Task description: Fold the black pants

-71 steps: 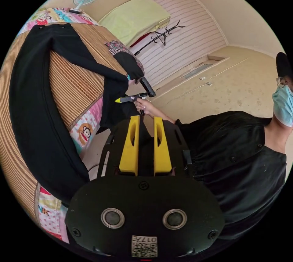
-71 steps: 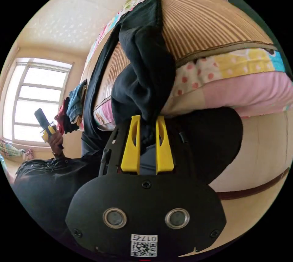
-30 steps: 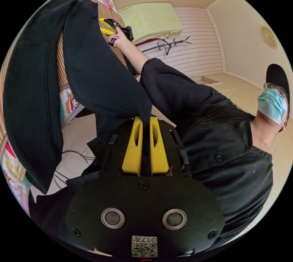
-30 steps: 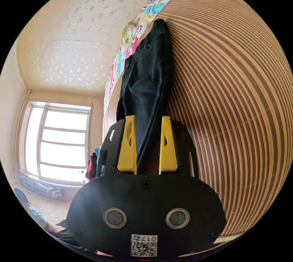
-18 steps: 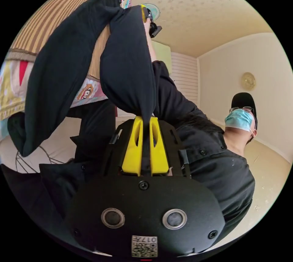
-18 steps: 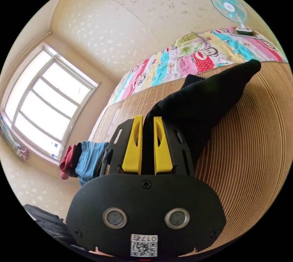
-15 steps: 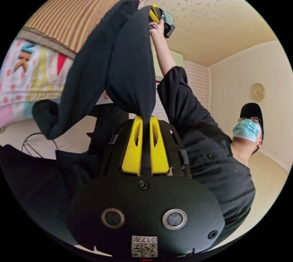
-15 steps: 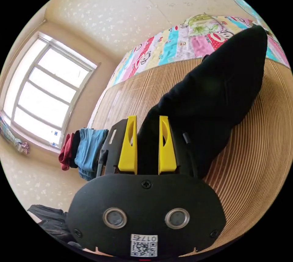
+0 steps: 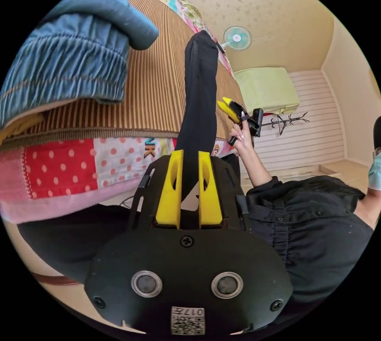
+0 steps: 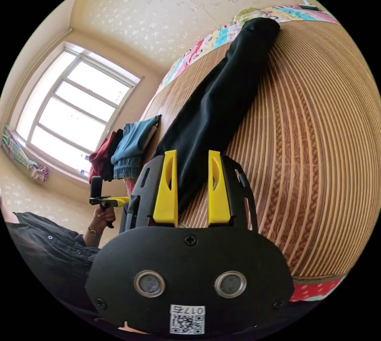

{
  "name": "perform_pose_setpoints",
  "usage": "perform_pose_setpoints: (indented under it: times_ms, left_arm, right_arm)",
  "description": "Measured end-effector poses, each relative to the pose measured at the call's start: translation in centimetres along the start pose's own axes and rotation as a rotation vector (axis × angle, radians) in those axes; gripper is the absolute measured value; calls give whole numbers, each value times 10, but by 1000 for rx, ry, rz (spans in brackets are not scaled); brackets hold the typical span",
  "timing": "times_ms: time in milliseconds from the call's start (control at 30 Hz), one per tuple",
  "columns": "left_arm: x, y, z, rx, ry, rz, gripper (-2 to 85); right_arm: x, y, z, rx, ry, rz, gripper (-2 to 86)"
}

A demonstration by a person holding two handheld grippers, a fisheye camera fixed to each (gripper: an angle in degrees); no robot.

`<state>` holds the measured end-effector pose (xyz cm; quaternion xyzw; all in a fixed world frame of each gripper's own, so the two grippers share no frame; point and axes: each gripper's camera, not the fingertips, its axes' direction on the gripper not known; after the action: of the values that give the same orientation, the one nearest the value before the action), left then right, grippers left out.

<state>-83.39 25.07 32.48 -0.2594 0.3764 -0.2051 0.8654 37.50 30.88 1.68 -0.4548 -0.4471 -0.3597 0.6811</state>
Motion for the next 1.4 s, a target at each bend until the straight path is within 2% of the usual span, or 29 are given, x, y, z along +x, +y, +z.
perform_pose_setpoints:
  times_ms: [33, 100, 133, 233, 333, 400, 500, 667, 767, 833, 967, 1033, 1100, 1167, 1300, 1400]
  left_arm:
    - [2, -10, 12, -27, -20, 16, 66]
    - [1, -21, 38, -104, -69, 27, 59]
    - [-1, -23, 53, -133, -68, 14, 52]
    - [6, -13, 57, -85, -9, 2, 20]
    - [21, 5, 45, -31, 40, 74, 5]
    - [17, 14, 45, -23, 44, 50, 2]
    - [9, 20, 54, -86, -14, -9, 5]
    - [38, 15, 47, 8, -84, 99, 62]
    - [42, -1, 72, -40, -108, 99, 61]
    - [48, -3, 98, -91, -71, 86, 21]
    - [83, 12, 126, -203, 39, 223, 15]
    - [92, 24, 147, -321, -82, 240, 29]
    - [87, 31, 151, -344, -171, 220, 43]
    - [79, 32, 139, -266, -158, 159, 64]
    - [75, 3, 103, -77, 18, 138, 93]
    - [80, -41, 97, -17, 67, 171, 105]
  right_arm:
    - [-5, 14, 17, -55, -12, 2, 118]
    - [-19, 35, 21, 34, 3, -24, 119]
    - [-27, 39, 24, 17, 15, -22, 106]
    - [-47, 43, 28, -59, -20, -65, 51]
    - [-52, 49, 0, 36, -90, -76, 36]
    - [-44, 54, -5, 54, -124, -57, 36]
    - [-27, 53, 13, -92, -29, 15, 45]
    - [-22, 49, -8, 53, -7, 73, 84]
    - [-13, 34, 22, -96, -27, 79, 101]
    - [-19, 29, 40, -235, -90, 39, 72]
    - [-34, 44, 4, -242, -88, -92, 50]
    - [-22, 62, -10, -310, 12, -85, 51]
    - [-9, 71, -21, -330, 29, -39, 56]
    - [-4, 73, -42, -265, -16, -4, 63]
    - [-3, 52, -88, -70, -88, 7, 89]
    - [12, 18, -88, -70, -54, 84, 128]
